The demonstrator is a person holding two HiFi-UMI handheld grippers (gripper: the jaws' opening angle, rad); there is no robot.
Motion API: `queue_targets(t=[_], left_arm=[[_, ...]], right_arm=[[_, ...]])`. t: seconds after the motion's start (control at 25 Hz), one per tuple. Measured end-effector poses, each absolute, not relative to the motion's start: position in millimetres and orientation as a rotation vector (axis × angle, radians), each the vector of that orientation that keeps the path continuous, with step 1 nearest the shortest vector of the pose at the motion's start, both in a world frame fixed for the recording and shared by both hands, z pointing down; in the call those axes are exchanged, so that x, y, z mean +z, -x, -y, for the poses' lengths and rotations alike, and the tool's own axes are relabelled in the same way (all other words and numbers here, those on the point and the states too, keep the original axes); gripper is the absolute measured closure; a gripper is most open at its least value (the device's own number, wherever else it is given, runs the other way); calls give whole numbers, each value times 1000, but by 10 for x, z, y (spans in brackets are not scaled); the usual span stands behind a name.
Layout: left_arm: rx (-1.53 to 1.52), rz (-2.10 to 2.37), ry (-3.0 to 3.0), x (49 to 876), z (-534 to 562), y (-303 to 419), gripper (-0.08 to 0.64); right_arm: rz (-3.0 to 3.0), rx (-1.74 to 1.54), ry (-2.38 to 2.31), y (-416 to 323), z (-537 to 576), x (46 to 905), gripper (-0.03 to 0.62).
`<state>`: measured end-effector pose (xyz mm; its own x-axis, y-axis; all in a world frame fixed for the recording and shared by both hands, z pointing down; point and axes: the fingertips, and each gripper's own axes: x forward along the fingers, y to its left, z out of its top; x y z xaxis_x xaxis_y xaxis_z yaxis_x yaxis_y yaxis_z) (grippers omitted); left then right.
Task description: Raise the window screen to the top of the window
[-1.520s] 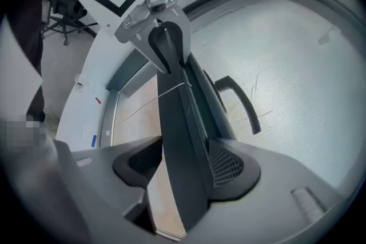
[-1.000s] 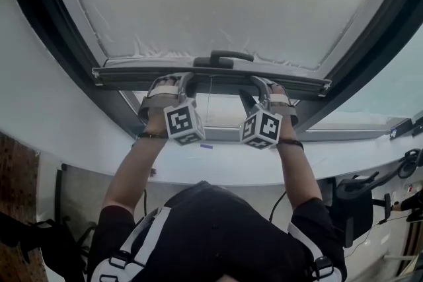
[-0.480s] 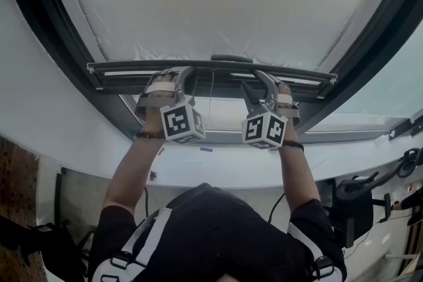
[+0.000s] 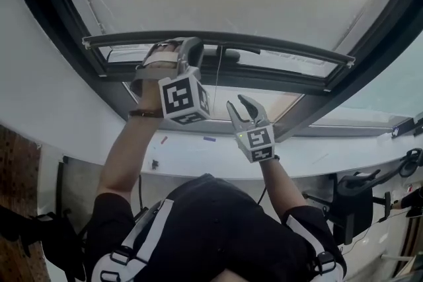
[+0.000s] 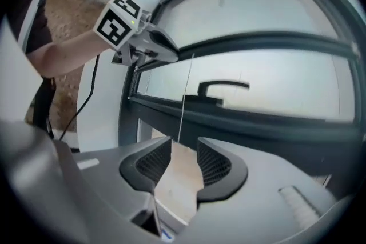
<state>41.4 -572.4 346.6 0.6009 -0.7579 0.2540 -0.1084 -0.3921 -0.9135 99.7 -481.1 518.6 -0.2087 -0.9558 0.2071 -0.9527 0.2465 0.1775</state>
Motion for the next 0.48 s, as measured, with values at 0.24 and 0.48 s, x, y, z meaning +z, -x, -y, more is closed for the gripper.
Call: queue_targets(t=[0.24, 0.48], left_arm=[[-792, -717, 1901, 3179, 5737, -422, 521], [-763, -704, 1911, 2953, 5731, -423, 520]], right_arm=[[2254, 212, -1680, -818, 5036, 5849, 407], [2222, 240, -1634, -642, 5380, 5933, 368]])
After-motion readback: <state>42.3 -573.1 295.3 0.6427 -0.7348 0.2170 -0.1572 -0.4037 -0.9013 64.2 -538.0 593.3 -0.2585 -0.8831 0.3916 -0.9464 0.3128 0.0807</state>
